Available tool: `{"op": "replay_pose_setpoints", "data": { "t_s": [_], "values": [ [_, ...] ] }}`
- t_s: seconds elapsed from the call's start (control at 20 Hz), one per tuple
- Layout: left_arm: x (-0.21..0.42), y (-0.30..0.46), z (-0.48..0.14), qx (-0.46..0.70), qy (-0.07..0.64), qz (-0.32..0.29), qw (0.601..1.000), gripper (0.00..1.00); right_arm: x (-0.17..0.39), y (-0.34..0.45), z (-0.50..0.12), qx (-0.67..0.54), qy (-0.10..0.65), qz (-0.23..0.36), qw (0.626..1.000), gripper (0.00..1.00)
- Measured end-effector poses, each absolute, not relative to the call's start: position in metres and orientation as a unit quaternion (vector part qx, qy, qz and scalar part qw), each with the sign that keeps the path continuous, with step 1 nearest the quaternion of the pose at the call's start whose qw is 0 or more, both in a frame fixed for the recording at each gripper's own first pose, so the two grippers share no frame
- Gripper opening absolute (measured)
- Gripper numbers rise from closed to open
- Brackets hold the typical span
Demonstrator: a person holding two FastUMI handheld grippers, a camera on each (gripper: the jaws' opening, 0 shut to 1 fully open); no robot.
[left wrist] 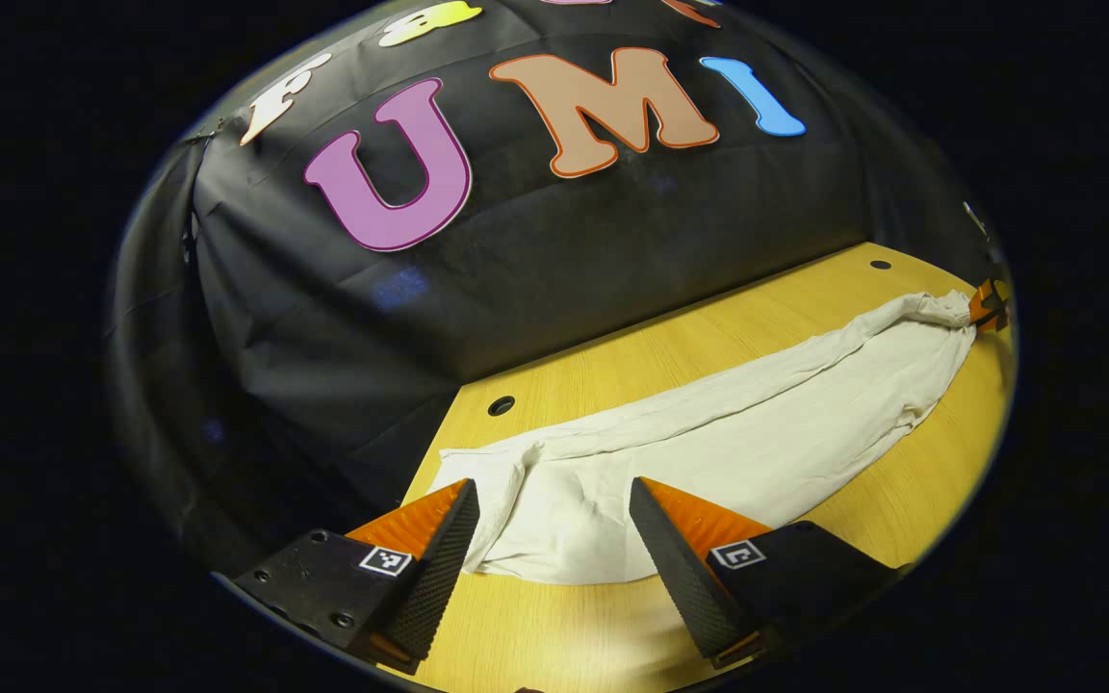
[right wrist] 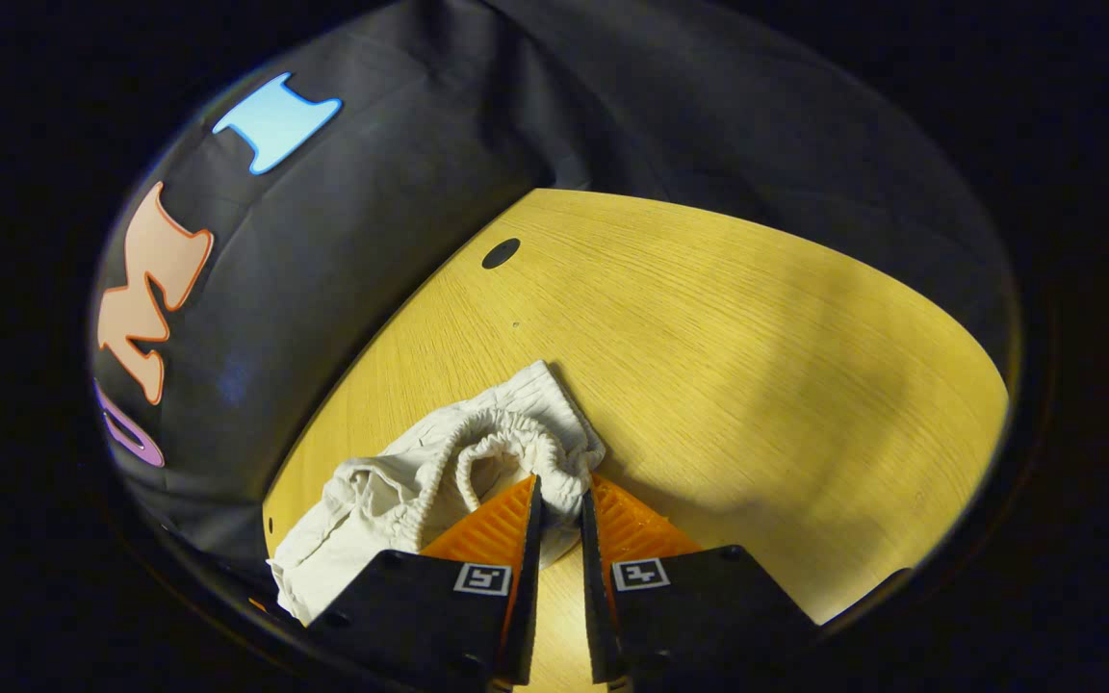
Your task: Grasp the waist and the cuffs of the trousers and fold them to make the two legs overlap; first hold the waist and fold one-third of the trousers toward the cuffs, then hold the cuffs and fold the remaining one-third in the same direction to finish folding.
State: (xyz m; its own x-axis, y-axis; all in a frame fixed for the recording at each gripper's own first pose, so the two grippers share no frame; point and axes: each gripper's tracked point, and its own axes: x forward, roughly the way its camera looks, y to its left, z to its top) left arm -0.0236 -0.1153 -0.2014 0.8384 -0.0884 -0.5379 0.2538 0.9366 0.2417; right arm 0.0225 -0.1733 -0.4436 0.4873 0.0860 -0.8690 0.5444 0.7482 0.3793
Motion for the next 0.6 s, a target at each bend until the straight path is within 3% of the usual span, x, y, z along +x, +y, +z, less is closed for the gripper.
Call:
{"op": "replay_pose_setpoints", "data": {
  "t_s": [0.05, 0.6],
  "values": [
    [-0.026, -0.117, -0.199, 0.152, 0.269, -0.089, 0.947, 0.96, 0.023, -0.174, -0.441, 0.314, 0.485, -0.135, 0.805, 0.17],
    [-0.052, -0.137, -0.188, 0.124, 0.256, -0.071, 0.956, 0.96, 0.029, -0.181, -0.415, 0.25, 0.472, -0.135, 0.834, 0.16]
  ]
}}
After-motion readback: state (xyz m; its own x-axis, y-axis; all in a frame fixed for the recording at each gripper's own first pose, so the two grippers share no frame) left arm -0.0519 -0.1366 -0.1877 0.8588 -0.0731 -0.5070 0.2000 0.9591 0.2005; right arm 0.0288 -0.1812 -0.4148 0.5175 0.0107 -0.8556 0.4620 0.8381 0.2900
